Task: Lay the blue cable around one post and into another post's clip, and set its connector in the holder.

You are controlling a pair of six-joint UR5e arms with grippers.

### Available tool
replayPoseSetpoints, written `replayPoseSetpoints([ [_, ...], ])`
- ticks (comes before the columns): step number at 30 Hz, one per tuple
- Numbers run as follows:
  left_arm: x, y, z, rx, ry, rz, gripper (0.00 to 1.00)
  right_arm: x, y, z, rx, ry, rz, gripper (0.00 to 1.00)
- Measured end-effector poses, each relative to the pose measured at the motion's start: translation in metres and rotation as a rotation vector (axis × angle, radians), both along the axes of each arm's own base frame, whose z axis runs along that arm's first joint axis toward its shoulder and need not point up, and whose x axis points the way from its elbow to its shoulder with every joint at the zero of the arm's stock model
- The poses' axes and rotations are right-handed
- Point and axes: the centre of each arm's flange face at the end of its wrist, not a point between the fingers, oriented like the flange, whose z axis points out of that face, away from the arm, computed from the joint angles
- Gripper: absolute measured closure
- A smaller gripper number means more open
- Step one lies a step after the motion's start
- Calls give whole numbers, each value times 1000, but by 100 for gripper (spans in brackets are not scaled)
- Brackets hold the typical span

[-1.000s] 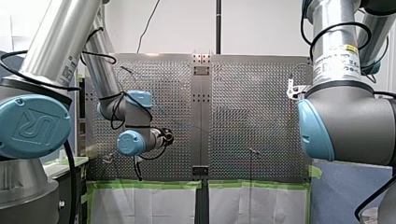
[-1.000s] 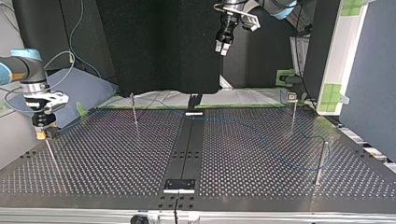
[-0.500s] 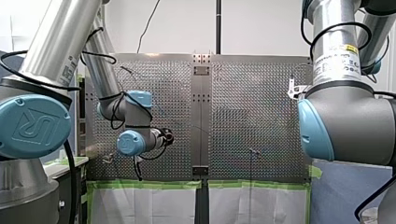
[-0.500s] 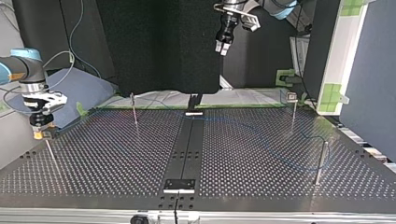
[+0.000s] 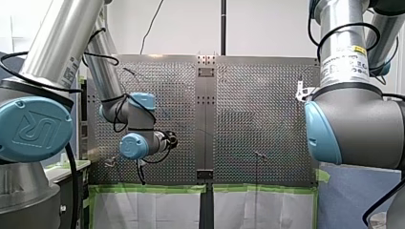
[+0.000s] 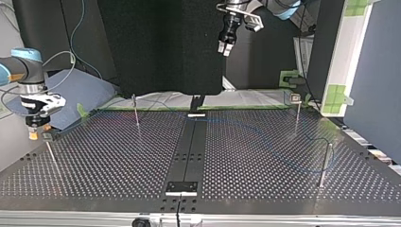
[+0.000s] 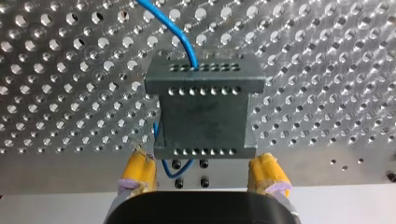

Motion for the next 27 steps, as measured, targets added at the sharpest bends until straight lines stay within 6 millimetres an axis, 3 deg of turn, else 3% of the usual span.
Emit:
replayPoseSetpoints([
  [27,0,0,0,0,0,0,0,-28,6,-8,92,-11,-194,0],
])
